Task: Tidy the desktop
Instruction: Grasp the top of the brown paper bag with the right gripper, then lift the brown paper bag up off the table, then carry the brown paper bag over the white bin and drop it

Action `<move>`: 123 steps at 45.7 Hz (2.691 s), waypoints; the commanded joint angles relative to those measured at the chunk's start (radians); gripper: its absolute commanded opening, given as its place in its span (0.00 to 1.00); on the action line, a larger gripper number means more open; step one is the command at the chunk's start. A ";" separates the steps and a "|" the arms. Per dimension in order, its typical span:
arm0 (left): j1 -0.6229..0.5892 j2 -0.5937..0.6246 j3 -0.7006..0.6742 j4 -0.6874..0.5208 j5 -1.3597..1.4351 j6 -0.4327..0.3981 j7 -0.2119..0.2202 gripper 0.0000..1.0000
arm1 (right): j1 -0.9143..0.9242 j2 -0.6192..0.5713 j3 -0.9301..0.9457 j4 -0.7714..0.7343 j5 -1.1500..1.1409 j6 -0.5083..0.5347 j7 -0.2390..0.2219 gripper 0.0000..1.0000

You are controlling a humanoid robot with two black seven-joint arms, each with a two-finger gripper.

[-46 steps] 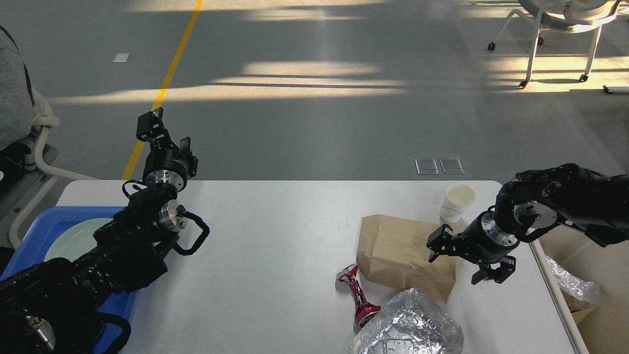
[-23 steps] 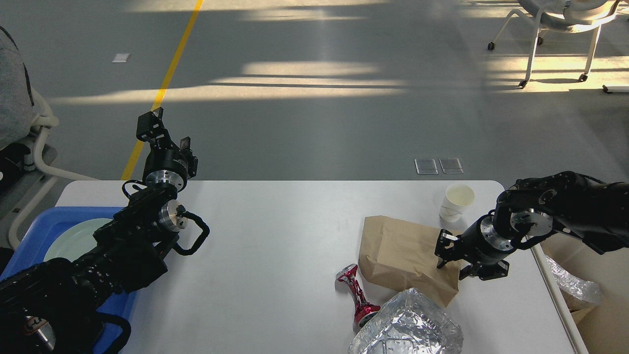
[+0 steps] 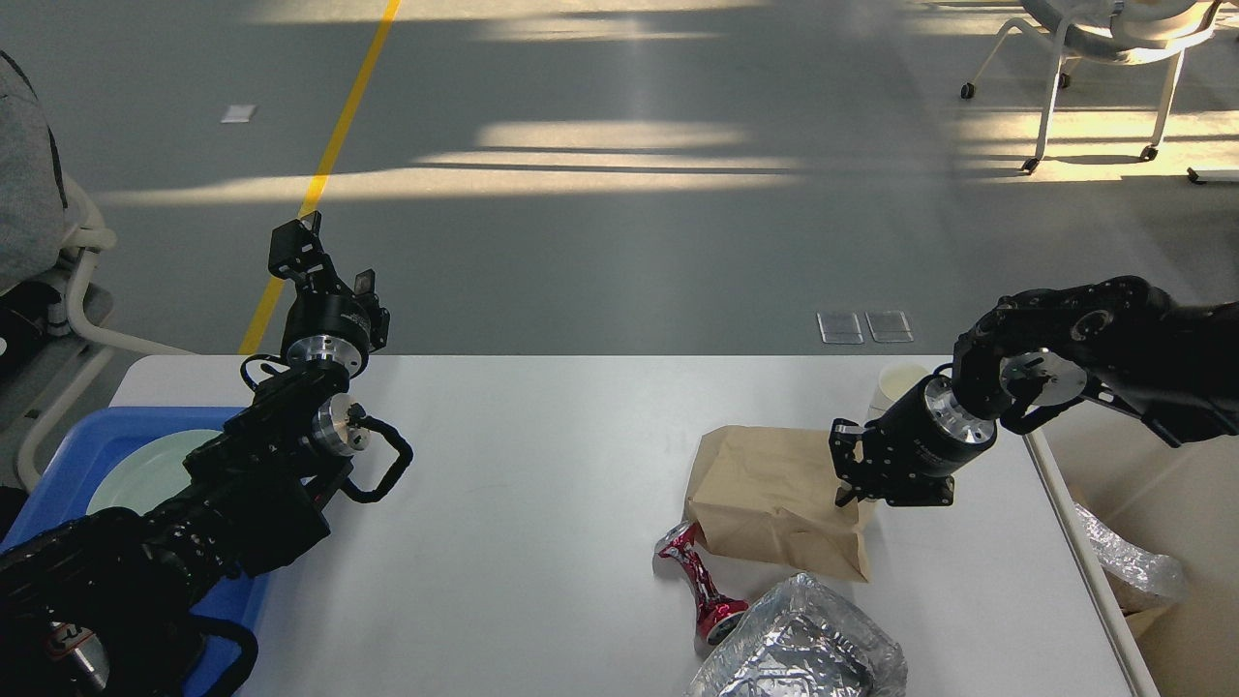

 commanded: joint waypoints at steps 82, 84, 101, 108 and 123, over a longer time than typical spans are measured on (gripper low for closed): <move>0.000 0.000 0.000 0.000 0.000 0.001 -0.001 0.96 | 0.472 -0.326 -0.130 -0.247 -0.149 0.300 -0.006 0.00; 0.000 0.000 -0.001 0.000 0.000 0.000 0.001 0.96 | 0.401 -0.335 -0.132 -0.293 -0.149 0.300 -0.006 0.00; 0.000 0.000 0.000 0.000 0.000 0.000 0.001 0.96 | -0.012 -0.361 -0.150 -0.457 -0.180 0.227 -0.003 0.00; 0.000 0.000 -0.001 0.000 0.000 0.000 0.001 0.96 | -0.138 -0.360 -0.176 -0.459 -0.253 0.003 -0.005 0.00; 0.000 0.000 0.000 0.000 0.000 0.001 0.001 0.96 | -0.264 -0.357 -0.170 -0.440 -0.261 -0.278 -0.005 0.46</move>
